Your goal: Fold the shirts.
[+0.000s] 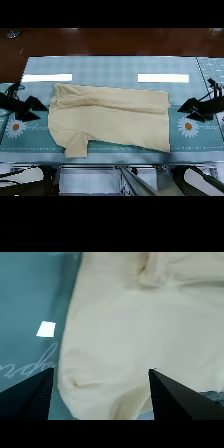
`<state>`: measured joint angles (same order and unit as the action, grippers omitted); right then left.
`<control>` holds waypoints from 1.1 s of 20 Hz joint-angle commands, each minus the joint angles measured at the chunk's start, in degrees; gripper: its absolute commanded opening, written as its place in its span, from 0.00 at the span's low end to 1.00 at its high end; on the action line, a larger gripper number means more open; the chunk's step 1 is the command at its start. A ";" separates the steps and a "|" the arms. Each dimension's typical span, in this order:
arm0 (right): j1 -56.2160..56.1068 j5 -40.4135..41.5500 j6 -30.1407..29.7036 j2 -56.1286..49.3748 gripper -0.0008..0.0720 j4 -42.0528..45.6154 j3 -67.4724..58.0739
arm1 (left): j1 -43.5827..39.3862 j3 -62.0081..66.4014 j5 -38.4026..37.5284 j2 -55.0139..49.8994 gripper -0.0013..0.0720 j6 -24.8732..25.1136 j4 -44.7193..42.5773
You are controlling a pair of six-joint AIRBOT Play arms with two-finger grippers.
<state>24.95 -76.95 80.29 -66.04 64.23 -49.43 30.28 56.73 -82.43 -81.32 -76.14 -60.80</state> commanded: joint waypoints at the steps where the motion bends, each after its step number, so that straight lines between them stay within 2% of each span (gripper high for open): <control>1: 2.14 10.19 -2.91 13.66 0.86 -11.41 19.06 | 9.73 -17.29 3.61 7.15 0.97 2.60 2.78; 3: 2.14 10.51 -5.27 17.53 0.86 -17.09 24.61 | 12.98 -22.95 7.39 10.71 0.97 2.27 6.05; 6: 2.14 9.46 -6.16 18.75 0.86 -18.14 26.69 | 11.91 -26.88 8.57 12.74 0.97 3.04 7.37; 9: 2.14 9.62 -6.25 18.75 0.86 -18.36 26.69 | 6.03 -29.16 7.72 12.76 0.97 3.96 8.26; 13: 2.16 10.49 -6.27 18.75 0.86 -20.48 26.62 | -0.50 -32.33 11.04 12.72 0.97 3.93 8.61; 16: 4.31 9.66 -5.90 18.75 0.86 -17.20 23.04 | -3.37 -32.41 9.75 12.74 0.97 6.36 11.19; 17: 6.32 8.15 -5.09 18.75 0.86 -14.25 21.14 | -3.85 -32.41 8.44 12.76 0.80 6.99 11.32; 18: 8.52 5.70 -3.96 18.75 0.86 -9.73 19.41 | -3.89 -32.39 6.91 12.79 0.14 8.81 11.43; 19: 10.21 3.17 -2.60 18.75 0.86 -4.85 18.67 | -3.89 -32.20 6.54 12.83 0.04 10.12 11.98; 21: 11.32 -1.62 2.32 18.75 0.86 6.32 19.91 | -3.89 -31.34 6.56 12.90 0.04 10.84 14.36; 22: 11.30 -3.02 4.66 18.75 0.86 8.44 21.99 | -3.89 -31.15 6.58 13.11 0.04 11.67 16.11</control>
<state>34.37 -73.89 78.87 -47.33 60.36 -28.49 26.89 25.04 -73.91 -68.49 -67.05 -49.08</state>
